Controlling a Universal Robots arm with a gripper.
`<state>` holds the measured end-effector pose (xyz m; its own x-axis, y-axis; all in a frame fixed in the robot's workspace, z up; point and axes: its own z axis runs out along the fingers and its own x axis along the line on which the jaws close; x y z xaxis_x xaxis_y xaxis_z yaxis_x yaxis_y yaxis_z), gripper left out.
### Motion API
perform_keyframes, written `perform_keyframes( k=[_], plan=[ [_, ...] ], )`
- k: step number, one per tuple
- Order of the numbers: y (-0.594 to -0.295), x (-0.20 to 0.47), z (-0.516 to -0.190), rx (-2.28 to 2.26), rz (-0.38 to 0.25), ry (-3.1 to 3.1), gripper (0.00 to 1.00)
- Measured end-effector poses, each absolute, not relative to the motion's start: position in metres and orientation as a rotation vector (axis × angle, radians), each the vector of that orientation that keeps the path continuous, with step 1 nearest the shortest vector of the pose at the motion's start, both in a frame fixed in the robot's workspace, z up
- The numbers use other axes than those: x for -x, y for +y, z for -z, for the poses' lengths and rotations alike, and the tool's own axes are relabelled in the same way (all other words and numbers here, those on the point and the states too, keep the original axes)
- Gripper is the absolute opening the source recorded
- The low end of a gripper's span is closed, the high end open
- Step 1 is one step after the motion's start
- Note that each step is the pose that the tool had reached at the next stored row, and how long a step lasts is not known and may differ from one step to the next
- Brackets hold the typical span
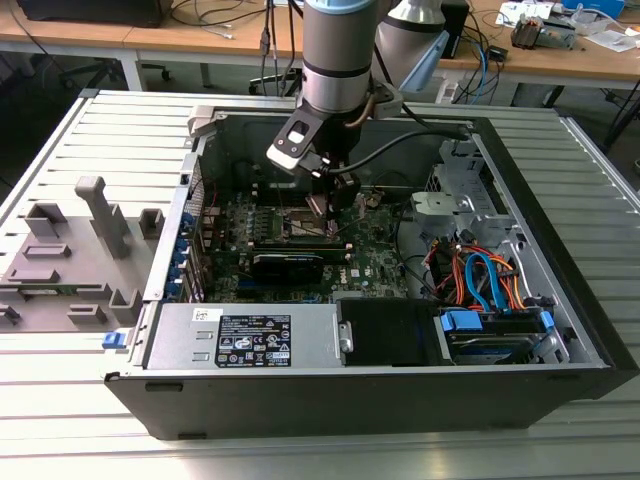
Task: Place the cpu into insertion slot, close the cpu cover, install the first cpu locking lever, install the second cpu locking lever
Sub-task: 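Place the cpu into insertion slot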
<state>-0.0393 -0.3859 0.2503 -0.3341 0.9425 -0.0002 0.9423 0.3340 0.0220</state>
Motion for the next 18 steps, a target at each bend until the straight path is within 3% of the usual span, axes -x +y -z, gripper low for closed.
perform_keyframes(
  k=[18],
  plan=[
    [-0.3859,0.0392,-0.2493,-1.876,-0.027,2.504,0.55]
  ],
)
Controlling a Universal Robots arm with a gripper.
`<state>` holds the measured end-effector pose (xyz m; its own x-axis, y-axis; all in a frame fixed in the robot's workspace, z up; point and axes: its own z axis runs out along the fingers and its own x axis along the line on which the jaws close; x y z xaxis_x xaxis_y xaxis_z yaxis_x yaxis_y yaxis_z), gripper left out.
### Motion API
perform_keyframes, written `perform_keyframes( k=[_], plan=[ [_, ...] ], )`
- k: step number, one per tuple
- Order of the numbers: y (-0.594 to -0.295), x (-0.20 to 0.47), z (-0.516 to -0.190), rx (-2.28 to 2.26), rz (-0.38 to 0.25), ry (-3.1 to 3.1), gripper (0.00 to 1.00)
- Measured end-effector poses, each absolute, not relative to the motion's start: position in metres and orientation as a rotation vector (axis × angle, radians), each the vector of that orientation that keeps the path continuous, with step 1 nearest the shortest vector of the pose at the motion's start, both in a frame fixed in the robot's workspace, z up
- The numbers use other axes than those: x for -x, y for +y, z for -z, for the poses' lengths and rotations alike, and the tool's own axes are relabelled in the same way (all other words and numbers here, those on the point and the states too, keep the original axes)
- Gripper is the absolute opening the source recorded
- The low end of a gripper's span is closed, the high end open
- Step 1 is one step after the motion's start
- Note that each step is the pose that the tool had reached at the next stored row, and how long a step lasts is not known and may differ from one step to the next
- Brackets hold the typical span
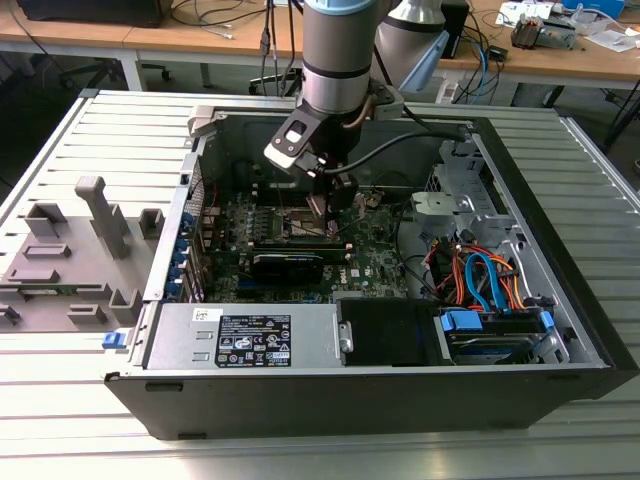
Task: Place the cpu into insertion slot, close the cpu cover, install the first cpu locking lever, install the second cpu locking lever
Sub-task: 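Place the cpu into insertion slot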
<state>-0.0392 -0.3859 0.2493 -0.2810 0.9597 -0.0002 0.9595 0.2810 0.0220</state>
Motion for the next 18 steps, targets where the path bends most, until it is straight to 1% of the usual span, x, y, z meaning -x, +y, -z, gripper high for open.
perform_keyframes(
  k=[18],
  plan=[
    [-0.3859,0.0392,-0.2482,-1.955,-0.027,2.441,0.55]
  ],
)
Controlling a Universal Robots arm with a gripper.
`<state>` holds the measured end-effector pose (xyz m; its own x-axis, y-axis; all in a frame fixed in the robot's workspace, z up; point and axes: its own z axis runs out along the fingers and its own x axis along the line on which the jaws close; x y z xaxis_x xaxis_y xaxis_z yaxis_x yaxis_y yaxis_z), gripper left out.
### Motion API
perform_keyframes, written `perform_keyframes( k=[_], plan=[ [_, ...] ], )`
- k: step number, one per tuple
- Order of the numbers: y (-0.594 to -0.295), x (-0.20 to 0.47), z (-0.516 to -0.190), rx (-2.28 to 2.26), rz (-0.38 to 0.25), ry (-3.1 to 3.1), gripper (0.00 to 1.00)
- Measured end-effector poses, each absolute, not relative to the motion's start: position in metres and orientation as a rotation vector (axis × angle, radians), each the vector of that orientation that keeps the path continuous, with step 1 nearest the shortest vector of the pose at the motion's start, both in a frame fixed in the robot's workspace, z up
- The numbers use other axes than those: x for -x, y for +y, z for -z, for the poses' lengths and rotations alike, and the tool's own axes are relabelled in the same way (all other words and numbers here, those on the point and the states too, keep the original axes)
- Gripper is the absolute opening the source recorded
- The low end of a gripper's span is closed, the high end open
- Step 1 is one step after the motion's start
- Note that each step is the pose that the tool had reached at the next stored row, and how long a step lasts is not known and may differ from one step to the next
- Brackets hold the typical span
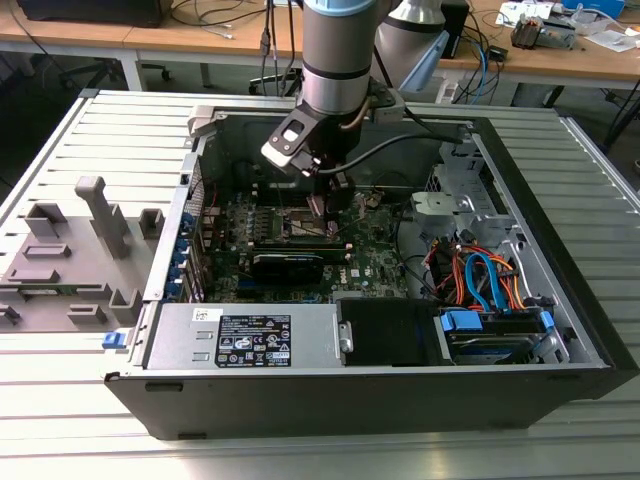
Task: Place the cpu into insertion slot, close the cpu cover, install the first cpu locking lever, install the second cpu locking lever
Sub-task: 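Place the cpu into insertion slot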
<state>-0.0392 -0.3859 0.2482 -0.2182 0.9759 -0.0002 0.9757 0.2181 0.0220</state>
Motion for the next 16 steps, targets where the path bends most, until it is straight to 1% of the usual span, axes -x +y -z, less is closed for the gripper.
perform_keyframes(
  k=[16],
  plan=[
    [-0.3859,0.0392,-0.2472,-2.024,-0.026,2.384,0.55]
  ],
)
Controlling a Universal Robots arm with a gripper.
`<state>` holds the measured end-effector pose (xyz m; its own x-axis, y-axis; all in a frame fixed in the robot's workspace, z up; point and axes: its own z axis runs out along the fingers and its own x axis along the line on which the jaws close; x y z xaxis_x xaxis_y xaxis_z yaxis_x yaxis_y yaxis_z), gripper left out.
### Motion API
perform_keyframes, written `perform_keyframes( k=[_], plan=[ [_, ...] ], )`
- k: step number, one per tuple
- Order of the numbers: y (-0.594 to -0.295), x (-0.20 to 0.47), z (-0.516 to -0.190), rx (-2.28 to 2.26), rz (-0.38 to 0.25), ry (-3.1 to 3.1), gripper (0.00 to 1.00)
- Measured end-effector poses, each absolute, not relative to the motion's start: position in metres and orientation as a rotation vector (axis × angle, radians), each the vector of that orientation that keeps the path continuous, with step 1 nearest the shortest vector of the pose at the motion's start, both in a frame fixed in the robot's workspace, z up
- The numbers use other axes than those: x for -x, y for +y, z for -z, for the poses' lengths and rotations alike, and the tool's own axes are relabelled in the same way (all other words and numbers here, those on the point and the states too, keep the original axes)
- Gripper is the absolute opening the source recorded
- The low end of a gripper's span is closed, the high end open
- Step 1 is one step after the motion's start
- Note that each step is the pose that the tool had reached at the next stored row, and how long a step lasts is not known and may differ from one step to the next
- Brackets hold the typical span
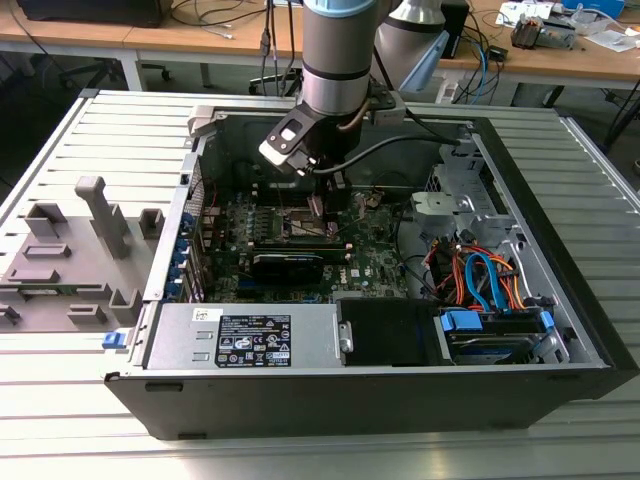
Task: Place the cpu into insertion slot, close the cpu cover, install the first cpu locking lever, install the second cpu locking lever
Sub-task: 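Place the cpu into insertion slot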
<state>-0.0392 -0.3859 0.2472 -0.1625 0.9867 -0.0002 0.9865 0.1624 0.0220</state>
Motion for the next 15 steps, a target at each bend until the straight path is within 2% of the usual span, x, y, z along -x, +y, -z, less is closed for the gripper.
perform_keyframes(
  k=[15],
  plan=[
    [-0.3859,0.0392,-0.2463,-2.091,-0.025,2.324,0.55]
  ],
)
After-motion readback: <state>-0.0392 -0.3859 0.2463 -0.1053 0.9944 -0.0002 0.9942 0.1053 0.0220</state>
